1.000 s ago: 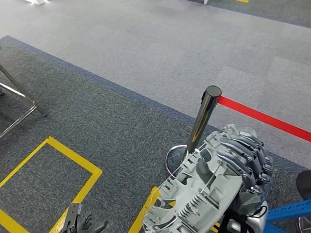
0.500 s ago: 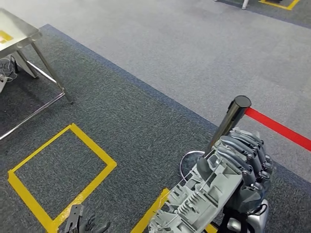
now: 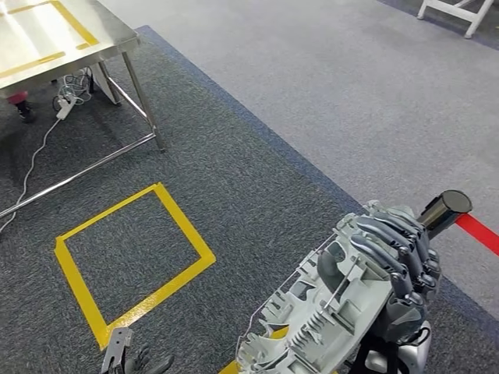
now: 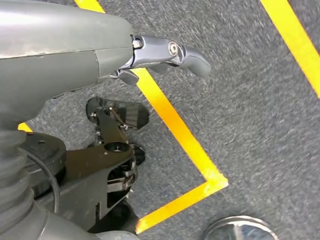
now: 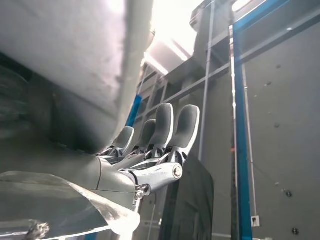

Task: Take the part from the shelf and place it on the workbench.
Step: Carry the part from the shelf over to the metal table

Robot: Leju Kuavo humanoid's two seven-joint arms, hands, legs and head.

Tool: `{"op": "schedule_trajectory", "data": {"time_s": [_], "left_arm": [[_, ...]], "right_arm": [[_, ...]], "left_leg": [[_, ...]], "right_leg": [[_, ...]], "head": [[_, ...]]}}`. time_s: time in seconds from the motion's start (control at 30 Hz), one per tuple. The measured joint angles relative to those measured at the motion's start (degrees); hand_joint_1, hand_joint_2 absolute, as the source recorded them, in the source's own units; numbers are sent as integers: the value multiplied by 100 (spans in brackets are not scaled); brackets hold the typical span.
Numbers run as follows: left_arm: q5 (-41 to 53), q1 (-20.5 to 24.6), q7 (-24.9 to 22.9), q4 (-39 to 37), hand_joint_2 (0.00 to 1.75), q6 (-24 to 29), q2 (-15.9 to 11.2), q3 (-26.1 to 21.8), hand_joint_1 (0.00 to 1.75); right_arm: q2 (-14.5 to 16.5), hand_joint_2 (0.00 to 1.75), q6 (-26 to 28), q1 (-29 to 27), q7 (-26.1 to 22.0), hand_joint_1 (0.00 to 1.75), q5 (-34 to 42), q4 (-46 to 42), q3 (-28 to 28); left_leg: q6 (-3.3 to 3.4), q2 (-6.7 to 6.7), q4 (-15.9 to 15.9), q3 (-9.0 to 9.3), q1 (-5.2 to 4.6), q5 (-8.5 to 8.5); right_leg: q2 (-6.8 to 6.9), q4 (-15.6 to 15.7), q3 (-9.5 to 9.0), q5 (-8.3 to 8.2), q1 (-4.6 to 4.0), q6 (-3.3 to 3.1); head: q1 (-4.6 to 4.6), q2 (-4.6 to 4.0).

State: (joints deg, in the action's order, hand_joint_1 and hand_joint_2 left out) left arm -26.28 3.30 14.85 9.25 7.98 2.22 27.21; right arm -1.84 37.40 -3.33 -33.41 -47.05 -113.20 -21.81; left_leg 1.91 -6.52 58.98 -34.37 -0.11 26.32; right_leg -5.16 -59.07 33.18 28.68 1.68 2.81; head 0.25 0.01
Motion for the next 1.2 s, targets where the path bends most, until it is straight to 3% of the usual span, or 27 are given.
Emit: {"op": "schedule_trajectory", "data": {"time_s": [0.07, 0.1, 0.13, 0.2, 0.23, 0.27, 0.33, 0.37, 0.4, 0.47, 0.53, 0.57, 0.6, 0.63, 0.7, 0.73, 0.8, 0.83, 0.87, 0.93, 1.0, 1.07, 1.1, 1.13, 1.2], "left_arm": [[1, -6, 5, 0, 175, -4, -2, 0, 0], [2, -17, 8, -2, 175, -7, -11, 1, 0], [3, -31, 8, -4, 175, -10, -11, 2, 0], [4, -32, 9, -8, 175, -13, -15, 4, 0], [5, -23, 10, -9, 175, -13, -8, 5, 0], [8, -11, 10, -9, 175, -13, -9, 7, 0], [12, -11, 11, -9, 175, -16, -6, 15, 0], [13, -17, 12, -9, 175, -17, -6, 22, 0], [13, -22, 13, -9, 175, -19, -8, 28, 0], [12, -17, 18, -9, 175, -21, -21, 35, 0], [11, 1, 27, -9, 175, -23, -33, 38, 0], [11, 4, 30, -9, 175, -24, -37, 39, 0], [11, 0, 32, -9, 175, -25, -37, 41, 0], [11, -12, 33, -9, 175, -26, -36, 43, 0], [14, -14, 39, -9, 175, -26, -40, 48, 0], [20, -6, 43, -9, 175, -26, -39, 51, 0], [34, 10, 46, -9, 175, -29, -33, 64, 0], [39, 6, 47, -9, 175, -32, -28, 75, 0], [40, 2, 48, -9, 175, -33, -26, 84, 0], [40, -2, 52, -9, 175, -35, -25, 92, 0], [40, 5, 60, -9, 175, -36, -27, 93, 0], [40, 0, 67, -9, 175, -38, -30, 97, 0], [40, -11, 69, -9, 175, -39, -32, 98, 0], [40, -28, 71, -10, 175, -40, -39, 99, 0], [40, -34, 73, -11, 175, -40, -43, 100, 0]], "right_arm": [[-1, 175, 0, -1, 11, 79, -3, -1, -1], [-1, 175, 0, 3, 15, 79, -3, -1, 1], [-1, 175, -1, 7, 18, 79, -2, -2, 2], [2, 175, -1, 7, 10, 79, 3, -3, 6], [2, 175, -2, 2, 4, 79, 4, -3, 9], [3, 175, -1, -3, -1, 79, 5, -3, 13], [3, 175, -2, -8, -5, 79, 5, -2, 18], [3, 175, -1, -8, -5, 79, 5, -2, 19], [3, 175, -2, -5, -4, 79, 6, -2, 19], [3, 175, -1, 12, 8, 79, 8, -2, 19], [3, 175, -2, 32, 38, 79, 8, -2, 19], [3, 175, -2, 39, 54, 79, 5, -2, 17], [3, 175, -2, 50, 66, 79, 2, -2, 16], [2, 175, -2, 66, 77, 79, -2, -1, 16], [1, 175, -2, 91, 88, 79, -8, -1, 16], [-1, 175, -1, 93, 93, 79, -13, -1, 17], [-4, 175, -1, 79, 96, 79, -20, 0, 16], [-6, 175, 0, 72, 97, 79, -23, 1, 16], [-6, 175, 0, 70, 98, 79, -24, 1, 16], [-6, 175, 0, 71, 99, 79, -28, 1, 17], [-6, 175, 0, 68, 98, 79, -34, 1, 18], [-6, 175, 0, 51, 87, 79, -38, 1, 19], [-6, 175, 0, 45, 80, 79, -40, -1, 20], [-5, 175, 0, 43, 73, 79, -43, 1, 21], [-3, 175, -1, 41, 65, 79, -48, -1, 25]], "left_leg": [[-70, -124, 13, -69, 21, -29], [-106, -189, 5, -89, 36, -41], [-140, -149, 33, -107, 29, -23], [-199, 164, 358, -254, 8, 168], [-227, 379, 687, -408, 8, 334], [-249, 507, 1083, -600, 23, 506], [-273, 589, 1598, -857, 48, 642], [-273, 603, 1566, -839, 53, 555], [-260, 634, 1303, -703, 51, 372], [-189, 891, 523, -297, -4, 29], [-110, 1127, 70, -83, -78, -47], [-84, 1136, 32, -78, -105, -12], [-58, 1064, 7, -83, -100, -11], [-32, 988, -19, -73, -87, -21], [29, 837, -73, -40, -41, -46], [52, 764, -84, -29, -23, -51], [77, 607, -82, -27, -12, -45], [80, 523, -81, -21, -12, -40], [78, 436, -78, -10, -9, -34], [48, 257, -65, 23, 6, -11], [-7, 98, -23, 20, 8, 21], [-65, -28, 8, -28, 16, 18], [-89, -90, 13, -48, 27, 10], [-117, -76, 21, -58, 31, 14], [-173, 173, 244, -154, 16, 150]], "right_leg": [[-39, 52, -42, 30, -8, -47], [36, 52, -48, 26, -9, -80], [113, 71, -68, 21, -5, -111], [301, 112, -123, 23, 9, -178], [397, 117, -143, 35, -4, -203], [498, 117, -154, 49, -16, -224], [683, 115, -171, 75, -30, -236], [763, 115, -185, 89, -34, -234], [838, 115, -208, 106, -37, -229], [972, 115, -263, 150, -60, -196], [1096, 114, -291, 195, -95, -140], [1165, 121, -301, 211, -109, -109], [1236, 135, -322, 225, -111, -80], [1217, 126, -330, 257, -107, -49], [939, -149, -218, 448, -88, -5], [739, -467, -55, 609, -77, 8], [557, -1232, 367, 898, -70, 23], [538, -1460, 526, 916, -70, 30], [529, -1478, 589, 813, -68, 33], [455, -890, 408, 339, -47, 36], [217, -212, 118, 41, -8, 19], [93, 4, -5, 40, -1, -35], [141, 26, -32, 42, -3, -76], [201, 29, -45, 38, -5, -112], [342, 48, -93, 50, 2, -190]], "head": [[-1, 1], [-1, 1], [-8, 1], [-66, 1], [-96, 0], [-118, 0], [-122, -1], [-123, 0], [-123, 1], [-124, 1], [-116, 1], [-111, 1], [-106, 1], [-98, 1], [-75, 1], [-57, 1], [-36, 1], [-34, 1], [-34, 1], [-33, 1], [-33, 1], [-34, 1], [-37, 1], [-34, 1], [-71, 1]]}}
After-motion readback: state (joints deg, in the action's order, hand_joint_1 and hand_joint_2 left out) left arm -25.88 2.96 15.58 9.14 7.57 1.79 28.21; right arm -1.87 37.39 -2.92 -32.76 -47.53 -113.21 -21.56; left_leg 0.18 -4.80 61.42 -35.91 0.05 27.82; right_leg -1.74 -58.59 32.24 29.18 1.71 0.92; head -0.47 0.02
